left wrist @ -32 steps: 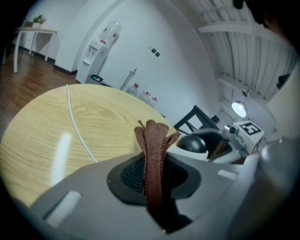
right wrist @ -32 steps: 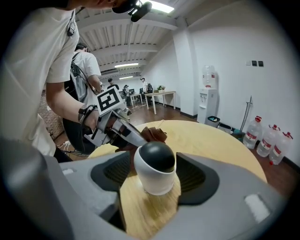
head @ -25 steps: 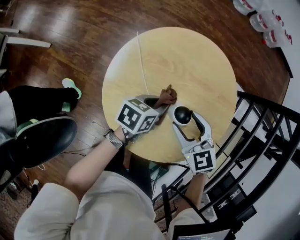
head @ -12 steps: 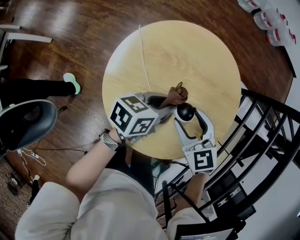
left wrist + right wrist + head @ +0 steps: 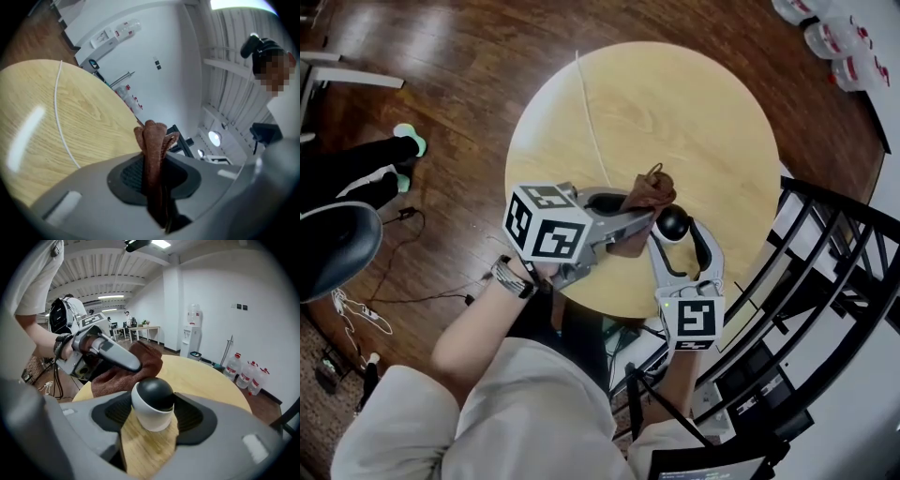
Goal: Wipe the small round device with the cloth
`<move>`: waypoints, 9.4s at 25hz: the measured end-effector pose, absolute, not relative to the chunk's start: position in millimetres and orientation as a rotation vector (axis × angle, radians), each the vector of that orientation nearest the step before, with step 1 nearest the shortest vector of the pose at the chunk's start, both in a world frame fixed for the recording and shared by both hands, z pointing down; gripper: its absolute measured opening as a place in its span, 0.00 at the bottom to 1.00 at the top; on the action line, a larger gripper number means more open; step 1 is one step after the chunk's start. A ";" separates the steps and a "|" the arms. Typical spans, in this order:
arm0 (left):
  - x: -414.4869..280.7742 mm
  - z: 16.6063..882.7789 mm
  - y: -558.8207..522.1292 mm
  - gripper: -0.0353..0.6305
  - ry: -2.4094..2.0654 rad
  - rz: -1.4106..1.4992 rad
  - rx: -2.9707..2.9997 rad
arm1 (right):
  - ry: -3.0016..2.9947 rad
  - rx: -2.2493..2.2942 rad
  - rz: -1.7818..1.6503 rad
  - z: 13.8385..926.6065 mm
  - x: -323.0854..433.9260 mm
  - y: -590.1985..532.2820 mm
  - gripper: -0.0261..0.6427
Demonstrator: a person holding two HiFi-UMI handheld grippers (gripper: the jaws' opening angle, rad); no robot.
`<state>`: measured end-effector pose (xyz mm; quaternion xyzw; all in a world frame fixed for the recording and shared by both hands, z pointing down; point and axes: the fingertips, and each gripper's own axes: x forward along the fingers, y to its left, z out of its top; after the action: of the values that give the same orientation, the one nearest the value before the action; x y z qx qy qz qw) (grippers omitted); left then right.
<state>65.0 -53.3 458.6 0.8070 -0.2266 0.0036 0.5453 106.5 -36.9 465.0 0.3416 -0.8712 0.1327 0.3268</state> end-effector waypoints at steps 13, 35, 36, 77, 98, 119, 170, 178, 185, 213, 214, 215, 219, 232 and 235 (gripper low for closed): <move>72.2 522.4 -53.3 0.16 -0.633 0.260 1.905 | -2.422 0.815 0.354 447.1 111.1 -38.7 0.47; 76.1 470.4 -60.8 0.16 -0.608 -0.035 1.808 | -2.442 0.610 0.285 459.1 104.4 -45.1 0.49; 75.7 461.5 -61.1 0.16 -0.573 -0.086 1.806 | -2.418 0.645 0.303 460.8 106.0 -45.3 0.49; 63.8 444.8 -65.1 0.16 -0.524 -0.205 1.696 | -2.378 0.663 0.352 494.3 113.5 -33.0 0.49; 77.2 524.2 -53.4 0.16 -0.668 0.158 1.735 | -2.393 0.176 0.049 490.3 111.6 -32.8 0.53; 76.5 431.0 -71.0 0.16 -0.478 0.002 1.927 | -2.274 0.860 0.391 496.2 111.7 -46.5 0.52; 134.2 427.4 -6.9 0.16 -0.663 1.198 3.161 | -2.475 0.536 0.113 492.2 155.5 -17.2 0.52; 136.7 453.4 15.5 0.16 -0.716 1.317 3.377 | -2.511 0.700 0.276 480.6 190.7 -32.2 0.52; 123.0 499.8 20.5 0.15 -0.639 1.444 3.363 | -2.689 0.582 0.411 443.6 173.2 -42.8 0.52; 10.2 468.0 -12.3 0.16 -1.289 0.413 2.327 | -2.178 0.129 0.271 481.4 103.8 -67.9 0.52; 6.3 467.9 -16.6 0.16 -1.292 0.320 2.259 | -2.166 0.182 0.299 482.5 104.5 -70.1 0.52; 1.9 470.4 -19.9 0.16 -1.299 0.236 2.170 | -2.156 0.251 0.343 483.4 105.2 -73.5 0.52; -9.7 496.8 -18.5 0.16 -1.260 -0.124 1.689 | -2.097 0.525 0.514 486.0 106.4 -84.9 0.52; 34.9 521.0 -17.1 0.16 -1.099 -0.495 1.225 | -2.286 0.219 0.284 454.2 102.7 -83.4 0.54; 43.8 524.4 -23.2 0.16 -1.082 -0.533 1.200 | -2.393 0.028 0.435 448.1 98.7 -81.9 0.53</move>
<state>43.8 -23.2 524.4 0.5302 -0.4780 -0.2357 0.6594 98.7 -81.9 448.1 0.0109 -0.9226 0.1676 0.3473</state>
